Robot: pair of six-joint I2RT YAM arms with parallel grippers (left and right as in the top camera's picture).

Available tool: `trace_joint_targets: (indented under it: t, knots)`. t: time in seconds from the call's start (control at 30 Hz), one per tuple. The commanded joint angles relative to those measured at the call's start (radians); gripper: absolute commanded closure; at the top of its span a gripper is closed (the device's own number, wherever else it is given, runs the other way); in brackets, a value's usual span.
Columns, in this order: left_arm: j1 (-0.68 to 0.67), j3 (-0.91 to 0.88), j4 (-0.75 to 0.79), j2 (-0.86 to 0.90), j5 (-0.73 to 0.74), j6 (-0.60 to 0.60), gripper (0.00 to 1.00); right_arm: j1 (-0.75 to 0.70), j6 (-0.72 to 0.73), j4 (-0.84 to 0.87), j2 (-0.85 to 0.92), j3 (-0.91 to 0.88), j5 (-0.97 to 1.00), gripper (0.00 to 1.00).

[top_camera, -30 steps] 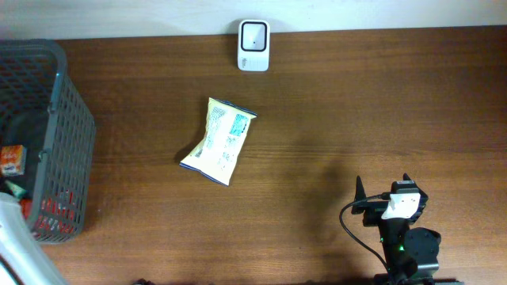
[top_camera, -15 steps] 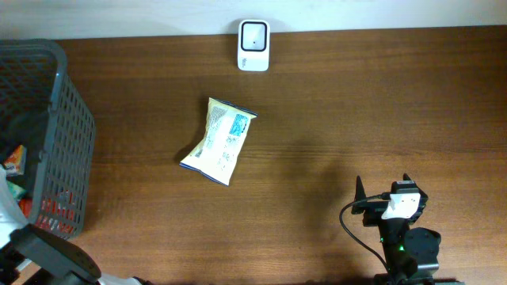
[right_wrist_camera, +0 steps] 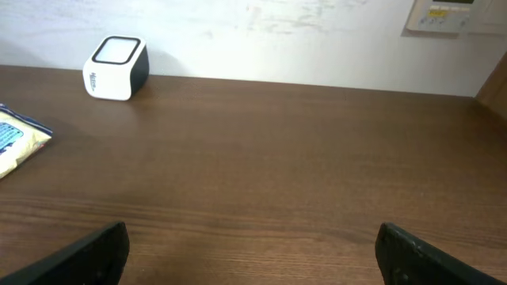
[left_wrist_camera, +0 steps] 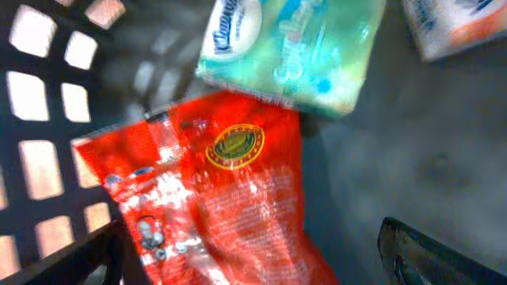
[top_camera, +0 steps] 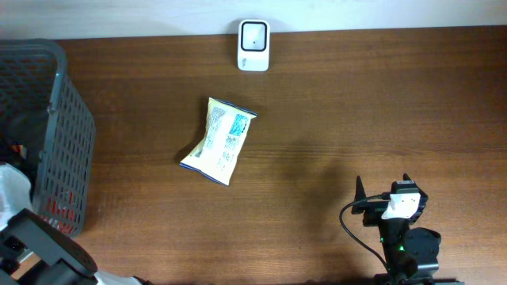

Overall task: Scan the item barcode
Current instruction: 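Return the left gripper into the basket and grasp the red bag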

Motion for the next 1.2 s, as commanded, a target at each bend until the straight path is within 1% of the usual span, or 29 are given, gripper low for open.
trace_joint_targets:
  t: [0.0, 0.1, 0.2, 0.27, 0.3, 0.33, 0.37, 0.4, 0.43, 0.47, 0.5, 0.53, 0.67, 0.83, 0.93, 1.03, 1.17]
  knots:
    - [0.002, -0.074, 0.074, 0.010, -0.007, -0.025, 0.01, 0.006, 0.005, -0.013, -0.003, -0.002, 0.005, 0.02]
    - [0.002, -0.133, 0.136, 0.011, -0.006, -0.025, 0.00, 0.006, 0.005, -0.013, -0.003, -0.002, 0.005, 0.01]
    - [0.002, -0.172, 0.163, 0.025, -0.007, -0.025, 0.04, 0.006, 0.005, -0.013, -0.003, -0.002, 0.005, 0.02]
    - [0.002, -0.193, 0.179, 0.040, -0.008, -0.024, 0.09, 0.006, 0.005, -0.013, -0.003, -0.002, 0.005, 0.01]
    - [0.002, -0.196, 0.183, 0.052, -0.007, -0.025, 0.15, 0.006, 0.005, -0.013, -0.003, -0.002, 0.005, 0.02]
    - [0.002, -0.196, 0.187, 0.061, -0.010, -0.024, 0.22, 0.006, 0.005, -0.013, -0.003, -0.002, 0.005, 0.01]
    - [0.002, -0.196, 0.195, 0.068, -0.011, -0.024, 0.34, 0.006, 0.005, -0.013, -0.003, -0.002, 0.005, 0.02]
    - [0.002, -0.196, 0.202, 0.069, -0.011, -0.024, 0.48, 0.006, 0.005, -0.013, -0.003, -0.002, 0.005, 0.01]
    - [0.002, -0.196, 0.213, 0.069, -0.011, -0.024, 0.60, 0.006, 0.005, -0.013, -0.003, -0.002, 0.005, 0.02]
    - [0.002, -0.194, 0.240, 0.069, -0.011, -0.018, 0.82, 0.006, 0.005, -0.013, -0.003, -0.002, 0.005, 0.02]
    - [0.002, -0.191, 0.256, 0.069, -0.011, 0.002, 0.97, 0.006, 0.005, -0.013, -0.003, -0.002, 0.005, 0.02]
    - [0.002, -0.186, 0.267, 0.069, -0.011, 0.014, 1.00, 0.006, 0.005, -0.013, -0.003, -0.002, 0.005, 0.02]
    - [0.002, -0.124, 0.280, 0.069, -0.011, 0.092, 1.00, 0.006, 0.005, -0.013, -0.003, -0.002, 0.005, 0.02]
    - [0.001, 0.028, 0.273, 0.061, 0.011, 0.194, 1.00, 0.006, 0.005, -0.013, -0.003, -0.002, 0.005, 0.02]
    - [0.001, 0.170, 0.272, 0.020, 0.117, 0.307, 1.00, 0.006, 0.005, -0.013, -0.003, -0.002, 0.005, 0.02]
    - [0.001, 0.290, 0.272, -0.027, 0.187, 0.315, 1.00, 0.006, 0.005, -0.013, -0.003, -0.002, 0.005, 0.01]
    - [0.001, 0.436, 0.273, -0.094, 0.374, 0.325, 1.00, 0.006, 0.005, -0.013, -0.003, -0.002, 0.005, 0.01]
